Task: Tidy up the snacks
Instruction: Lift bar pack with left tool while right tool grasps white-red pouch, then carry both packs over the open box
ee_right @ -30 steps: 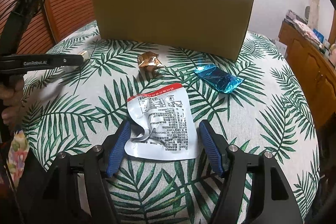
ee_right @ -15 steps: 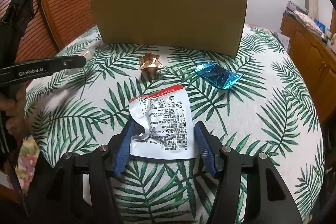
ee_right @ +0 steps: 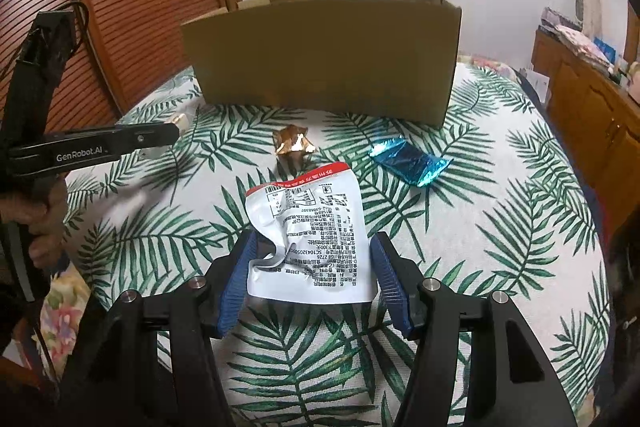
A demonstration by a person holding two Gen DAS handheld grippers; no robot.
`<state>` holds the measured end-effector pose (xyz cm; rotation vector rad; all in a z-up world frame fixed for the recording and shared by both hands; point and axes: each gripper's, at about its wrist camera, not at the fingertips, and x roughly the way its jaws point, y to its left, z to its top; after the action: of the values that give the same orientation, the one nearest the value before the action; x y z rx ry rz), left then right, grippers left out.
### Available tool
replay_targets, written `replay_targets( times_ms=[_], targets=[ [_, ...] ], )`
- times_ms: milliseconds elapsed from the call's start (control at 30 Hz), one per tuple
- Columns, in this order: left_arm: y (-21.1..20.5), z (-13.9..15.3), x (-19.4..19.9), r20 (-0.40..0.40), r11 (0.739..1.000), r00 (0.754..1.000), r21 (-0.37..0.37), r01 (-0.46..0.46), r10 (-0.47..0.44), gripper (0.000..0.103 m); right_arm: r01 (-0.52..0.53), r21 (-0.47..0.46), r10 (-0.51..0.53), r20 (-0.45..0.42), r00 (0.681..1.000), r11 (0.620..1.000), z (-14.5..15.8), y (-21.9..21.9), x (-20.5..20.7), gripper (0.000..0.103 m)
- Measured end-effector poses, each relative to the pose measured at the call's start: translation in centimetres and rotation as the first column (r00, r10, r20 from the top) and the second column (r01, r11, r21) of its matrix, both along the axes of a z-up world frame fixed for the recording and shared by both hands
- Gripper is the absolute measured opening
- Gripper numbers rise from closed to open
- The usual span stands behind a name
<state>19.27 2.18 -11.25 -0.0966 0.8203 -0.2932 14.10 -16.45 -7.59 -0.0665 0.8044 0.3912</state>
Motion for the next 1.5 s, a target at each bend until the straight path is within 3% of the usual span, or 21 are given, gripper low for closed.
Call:
replay_targets(
  times_ms=[700, 1167, 1367, 1500],
  targets=[
    [-1.1, 5.9, 2.6, 0.138, 0.999, 0.990, 0.013, 0.040, -0.041, 0.019, -0.015, 0.019, 0.012, 0.139, 0.990, 1.000, 6.5, 0.0, 0.8, 0.060],
    [-1.8, 10.6, 10.3, 0.253, 0.996, 0.964, -0.010, 0.088, -0.082, 0.019, -0.011, -0.016, 0.015, 0.263, 0.965, 1.000, 12.5, 0.2, 6.1, 0.060],
    [-1.6, 10.1, 14.1, 0.258, 0.996, 0.963, -0.022, 0.083, -0.075, 0.019, -0.024, -0.063, 0.042, 0.300, 0.953, 0.998, 12.8, 1.3, 9.7, 0.060],
    [-1.4, 9.2, 16.5, 0.263, 0.996, 0.962, -0.029, 0.081, -0.071, 0.019, -0.039, -0.032, 0.047, 0.298, 0.953, 0.999, 12.4, 0.9, 12.2, 0.060]
  ],
)
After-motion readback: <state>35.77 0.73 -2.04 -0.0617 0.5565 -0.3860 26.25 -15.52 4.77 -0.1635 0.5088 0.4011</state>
